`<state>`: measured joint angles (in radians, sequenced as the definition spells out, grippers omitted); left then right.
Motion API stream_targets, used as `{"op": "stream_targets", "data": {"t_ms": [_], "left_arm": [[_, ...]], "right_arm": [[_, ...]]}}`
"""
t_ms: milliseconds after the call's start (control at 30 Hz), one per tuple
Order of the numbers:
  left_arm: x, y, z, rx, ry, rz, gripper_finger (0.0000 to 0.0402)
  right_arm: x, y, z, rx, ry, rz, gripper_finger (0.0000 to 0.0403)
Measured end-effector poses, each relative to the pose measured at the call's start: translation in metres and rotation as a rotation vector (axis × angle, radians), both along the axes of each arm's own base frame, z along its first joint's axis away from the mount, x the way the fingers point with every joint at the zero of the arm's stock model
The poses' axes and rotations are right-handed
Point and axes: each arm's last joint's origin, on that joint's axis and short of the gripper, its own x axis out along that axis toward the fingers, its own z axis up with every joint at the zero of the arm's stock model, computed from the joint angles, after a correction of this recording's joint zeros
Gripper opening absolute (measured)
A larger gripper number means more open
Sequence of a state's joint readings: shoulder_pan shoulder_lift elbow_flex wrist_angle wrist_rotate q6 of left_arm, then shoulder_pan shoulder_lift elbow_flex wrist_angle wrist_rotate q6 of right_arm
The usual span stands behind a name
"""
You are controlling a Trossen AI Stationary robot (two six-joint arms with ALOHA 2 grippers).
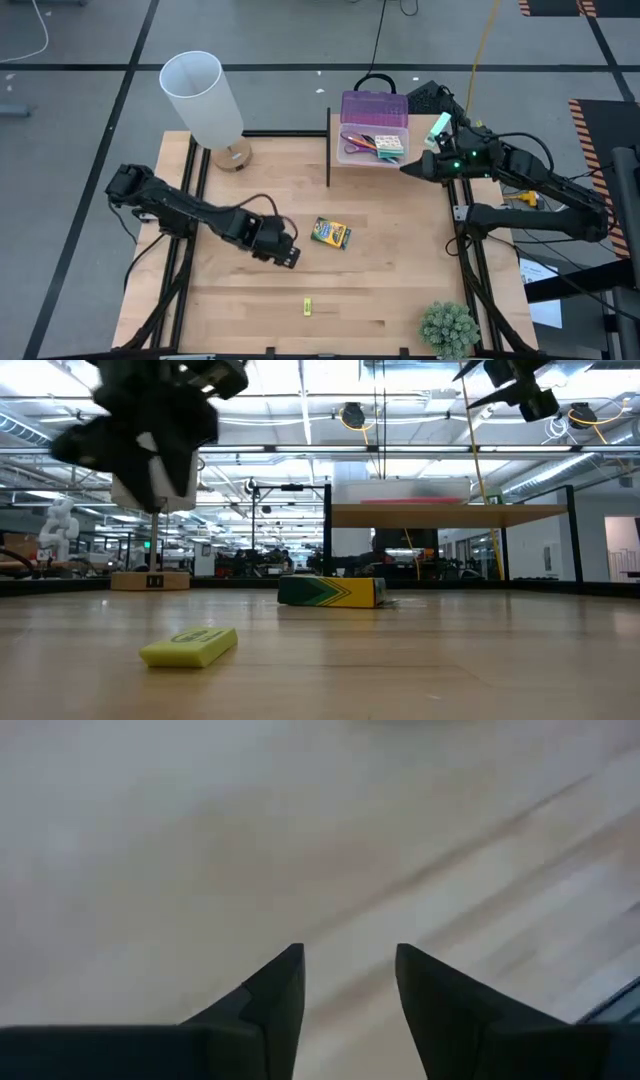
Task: Pick & place school supplies into a supply box
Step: Put the green eraser into the purple supply box on the shelf
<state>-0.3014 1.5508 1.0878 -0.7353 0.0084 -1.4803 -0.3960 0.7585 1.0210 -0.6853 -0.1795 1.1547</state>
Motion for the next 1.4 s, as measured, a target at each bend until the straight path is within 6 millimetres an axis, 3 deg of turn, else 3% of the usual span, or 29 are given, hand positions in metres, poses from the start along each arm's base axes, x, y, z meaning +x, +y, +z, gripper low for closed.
{"op": "stream_targets", "data": {"t_ms": [233, 433, 633, 867, 1067, 1233, 1400], "left_arm": [[0.000, -0.048, -0.010, -0.195, 0.009, 0.128, 0.0176], [0.001, -0.083, -0.019, -0.261, 0.041, 0.155, 0.0173], [0.027, -0.111, -0.008, -0.255, 0.060, 0.153, 0.0148], [0.060, -0.125, -0.008, -0.186, 0.103, 0.195, 0.0148], [0.087, -0.125, -0.023, -0.204, 0.120, 0.225, 0.0199], [0.097, -0.121, -0.037, -0.200, 0.163, 0.242, 0.0239], [0.095, -0.117, -0.045, -0.159, 0.210, 0.294, 0.0242]], "right_arm": [[0.004, 0.013, 0.000, 0.036, -0.004, 0.078, 0.0199], [0.006, 0.024, -0.001, 0.038, 0.008, 0.144, 0.0199], [0.008, 0.032, -0.002, 0.012, 0.022, 0.175, 0.0199], [0.008, 0.033, -0.002, -0.051, 0.030, 0.204, 0.0199], [0.006, 0.034, -0.001, -0.131, 0.026, 0.275, 0.0199], [0.006, 0.034, 0.002, -0.219, 0.003, 0.315, 0.0199], [0.008, 0.034, 0.006, -0.274, -0.040, 0.367, 0.0199]]}}
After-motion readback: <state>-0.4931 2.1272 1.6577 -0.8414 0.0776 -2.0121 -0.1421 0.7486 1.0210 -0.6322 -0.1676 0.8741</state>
